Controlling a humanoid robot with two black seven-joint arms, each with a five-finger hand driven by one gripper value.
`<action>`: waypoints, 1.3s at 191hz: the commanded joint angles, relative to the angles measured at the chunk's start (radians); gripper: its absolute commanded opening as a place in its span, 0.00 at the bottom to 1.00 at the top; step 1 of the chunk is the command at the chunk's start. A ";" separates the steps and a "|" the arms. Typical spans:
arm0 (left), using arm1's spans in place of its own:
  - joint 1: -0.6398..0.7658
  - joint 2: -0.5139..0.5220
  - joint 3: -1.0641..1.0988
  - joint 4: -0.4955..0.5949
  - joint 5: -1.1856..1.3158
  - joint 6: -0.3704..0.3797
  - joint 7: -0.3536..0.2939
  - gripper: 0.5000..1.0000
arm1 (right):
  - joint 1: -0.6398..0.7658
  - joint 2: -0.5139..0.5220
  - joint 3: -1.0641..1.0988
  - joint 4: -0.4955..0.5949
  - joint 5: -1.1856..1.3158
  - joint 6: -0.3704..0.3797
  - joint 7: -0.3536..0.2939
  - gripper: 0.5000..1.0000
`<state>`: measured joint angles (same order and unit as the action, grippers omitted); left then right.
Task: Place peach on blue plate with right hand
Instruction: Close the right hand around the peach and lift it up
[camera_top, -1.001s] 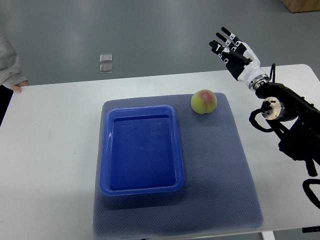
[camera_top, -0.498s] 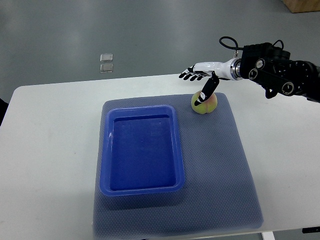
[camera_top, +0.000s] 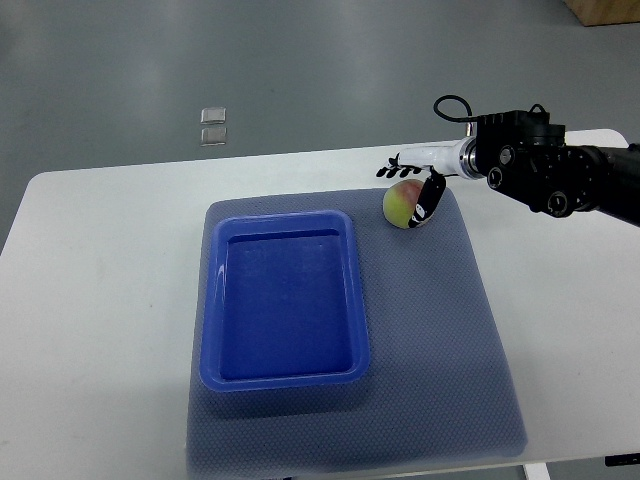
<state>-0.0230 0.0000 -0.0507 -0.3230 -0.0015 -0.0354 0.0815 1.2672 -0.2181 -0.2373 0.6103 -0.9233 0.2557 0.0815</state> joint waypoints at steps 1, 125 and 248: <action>0.000 0.000 0.000 0.001 0.000 0.000 0.000 1.00 | -0.015 0.000 -0.008 -0.007 -0.003 -0.019 0.001 0.81; 0.000 0.000 0.000 0.005 0.000 0.000 0.001 1.00 | -0.040 0.016 0.006 -0.046 0.018 -0.035 0.003 0.00; 0.000 0.000 0.000 0.002 0.000 0.000 0.000 1.00 | 0.532 -0.366 -0.043 0.486 0.144 0.266 -0.005 0.00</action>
<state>-0.0228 0.0001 -0.0522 -0.3152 -0.0015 -0.0354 0.0825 1.7359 -0.5639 -0.2597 1.0524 -0.7883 0.5196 0.0779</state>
